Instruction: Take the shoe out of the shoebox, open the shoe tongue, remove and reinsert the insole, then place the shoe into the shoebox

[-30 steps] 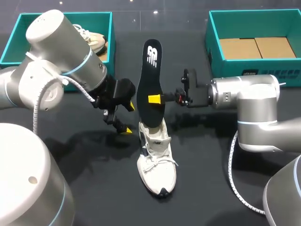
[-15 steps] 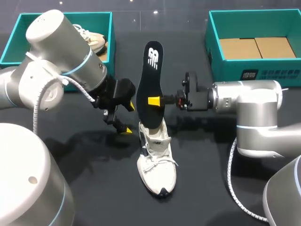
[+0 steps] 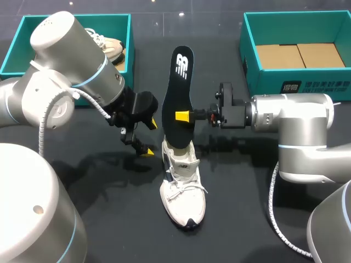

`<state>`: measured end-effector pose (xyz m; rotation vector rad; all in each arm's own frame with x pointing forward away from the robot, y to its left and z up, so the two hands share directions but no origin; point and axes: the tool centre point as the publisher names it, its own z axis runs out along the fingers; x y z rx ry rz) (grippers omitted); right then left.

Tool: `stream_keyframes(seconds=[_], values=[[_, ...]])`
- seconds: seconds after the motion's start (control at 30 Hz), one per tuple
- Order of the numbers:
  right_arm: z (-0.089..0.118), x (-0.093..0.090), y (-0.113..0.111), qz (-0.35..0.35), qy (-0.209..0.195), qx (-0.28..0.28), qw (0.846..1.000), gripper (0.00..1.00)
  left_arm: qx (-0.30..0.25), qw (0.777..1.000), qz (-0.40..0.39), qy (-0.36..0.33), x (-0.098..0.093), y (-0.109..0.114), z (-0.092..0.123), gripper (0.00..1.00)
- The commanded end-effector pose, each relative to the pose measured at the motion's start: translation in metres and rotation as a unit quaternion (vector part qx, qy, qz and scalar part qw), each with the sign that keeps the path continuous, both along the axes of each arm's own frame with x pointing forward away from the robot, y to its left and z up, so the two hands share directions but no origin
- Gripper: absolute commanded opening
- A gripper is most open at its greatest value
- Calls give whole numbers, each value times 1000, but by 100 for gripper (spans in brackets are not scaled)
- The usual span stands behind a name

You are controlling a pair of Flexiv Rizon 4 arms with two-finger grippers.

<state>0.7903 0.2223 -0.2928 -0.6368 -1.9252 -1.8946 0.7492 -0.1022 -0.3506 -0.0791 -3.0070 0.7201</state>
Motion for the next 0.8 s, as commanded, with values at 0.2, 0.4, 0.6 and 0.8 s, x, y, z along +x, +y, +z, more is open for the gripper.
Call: stream_keyframes(seconds=[0.2,0.4,0.6,0.8], values=[[-4,-3,-3,-3,1,0,1000,0,1,1000,0,-1,-1,0,-1,100],[1,-1,5,-13,-3,-23,1000,0,1,1000,0,-1,-1,0,-1,100],[-5,1,7,-19,2,-29,999,0,1,1000,0,-1,-1,0,-1,100],[-12,-1,2,-34,11,-26,999,0,1,1000,0,-1,-1,0,-1,100]])
